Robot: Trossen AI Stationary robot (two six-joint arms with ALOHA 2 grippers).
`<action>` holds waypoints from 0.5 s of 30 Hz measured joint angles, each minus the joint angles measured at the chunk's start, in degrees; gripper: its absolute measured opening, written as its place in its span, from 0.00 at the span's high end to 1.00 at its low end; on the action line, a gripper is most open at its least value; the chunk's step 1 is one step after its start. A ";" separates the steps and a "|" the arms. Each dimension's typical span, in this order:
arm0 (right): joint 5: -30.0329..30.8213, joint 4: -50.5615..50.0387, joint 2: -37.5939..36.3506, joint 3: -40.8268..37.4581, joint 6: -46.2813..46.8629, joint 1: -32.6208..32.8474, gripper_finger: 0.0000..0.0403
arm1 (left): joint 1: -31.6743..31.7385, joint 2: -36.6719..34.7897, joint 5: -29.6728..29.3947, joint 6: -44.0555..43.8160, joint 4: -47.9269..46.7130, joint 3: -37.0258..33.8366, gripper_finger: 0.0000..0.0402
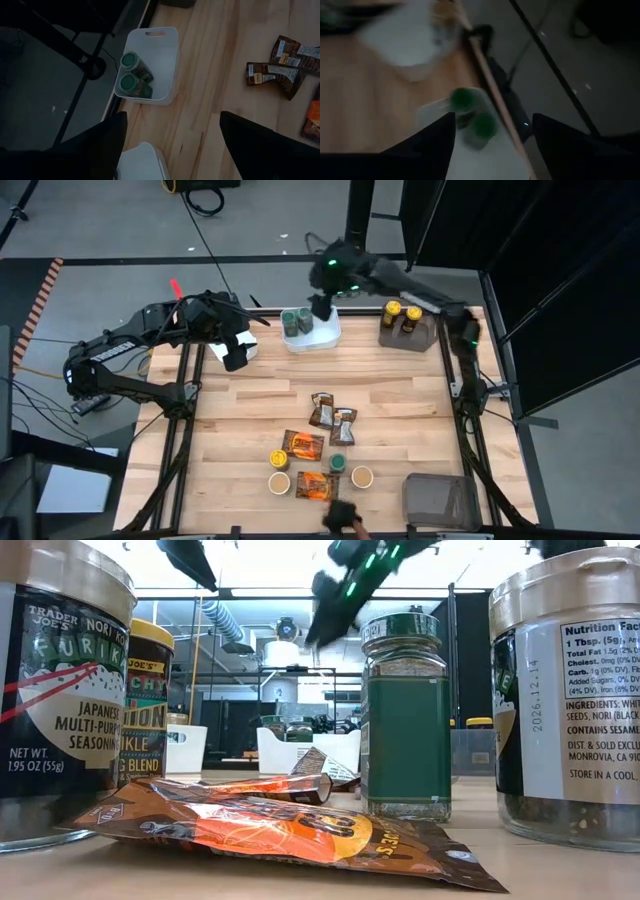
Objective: Sort spices by type
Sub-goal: Put the right gold seasoning bottle into the left white bin
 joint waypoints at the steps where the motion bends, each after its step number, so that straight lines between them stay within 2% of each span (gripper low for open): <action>1: -1.38 -2.51 -2.39 0.08 -0.26 0.65 0.33 | 0.00 0.00 0.10 -0.02 -0.02 0.00 0.19; 4: -3.93 -11.98 -7.87 0.09 -0.27 4.36 0.33 | 0.02 0.00 2.32 -0.02 0.00 0.00 0.19; 8: -3.80 -23.98 -13.35 -0.01 3.04 12.74 0.34 | 0.00 0.00 3.77 -0.02 -0.03 0.00 0.19; 11: -0.28 -30.48 -15.71 0.01 8.16 21.08 0.36 | 0.01 0.00 3.77 -0.02 -0.02 0.00 0.19; 15: 4.43 -33.32 -15.65 -0.05 16.36 32.53 0.37 | 0.00 0.00 3.79 -0.02 0.00 0.00 0.19</action>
